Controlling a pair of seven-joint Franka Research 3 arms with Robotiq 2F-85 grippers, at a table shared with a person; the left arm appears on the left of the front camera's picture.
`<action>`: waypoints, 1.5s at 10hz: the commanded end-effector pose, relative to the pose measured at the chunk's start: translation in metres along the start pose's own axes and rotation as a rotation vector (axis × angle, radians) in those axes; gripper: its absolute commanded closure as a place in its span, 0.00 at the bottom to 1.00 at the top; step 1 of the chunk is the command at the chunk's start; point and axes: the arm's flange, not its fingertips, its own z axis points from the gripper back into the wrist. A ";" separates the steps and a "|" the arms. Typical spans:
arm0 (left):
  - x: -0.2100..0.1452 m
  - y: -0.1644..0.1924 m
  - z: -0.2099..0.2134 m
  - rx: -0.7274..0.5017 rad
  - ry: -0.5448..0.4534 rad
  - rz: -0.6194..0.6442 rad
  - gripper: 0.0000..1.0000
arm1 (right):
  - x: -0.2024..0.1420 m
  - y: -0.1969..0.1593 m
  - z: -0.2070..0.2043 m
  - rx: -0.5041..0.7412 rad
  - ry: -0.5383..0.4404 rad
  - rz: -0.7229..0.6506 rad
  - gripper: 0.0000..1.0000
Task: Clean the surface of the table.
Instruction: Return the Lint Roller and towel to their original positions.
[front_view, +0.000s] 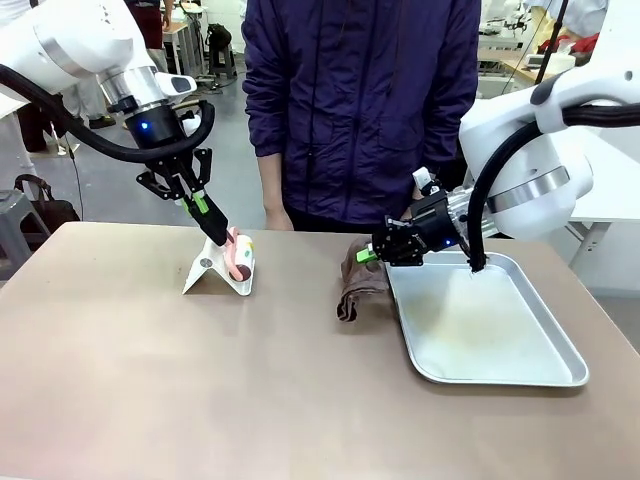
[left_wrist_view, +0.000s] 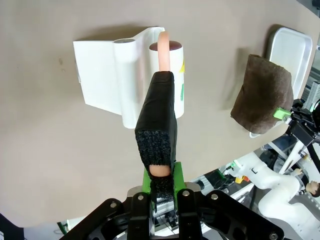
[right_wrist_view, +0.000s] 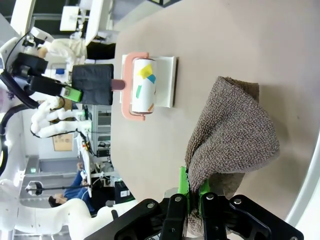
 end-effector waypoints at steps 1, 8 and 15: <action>-0.005 0.001 -0.002 -0.029 0.002 -0.032 0.82 | 0.006 -0.003 0.000 0.029 -0.008 0.000 0.92; 0.002 0.008 -0.020 -0.023 0.012 -0.039 0.82 | 0.010 -0.003 -0.009 0.046 0.041 0.008 0.92; 0.005 0.006 -0.023 0.033 -0.032 -0.122 0.82 | 0.012 -0.008 -0.014 0.073 0.080 -0.009 0.92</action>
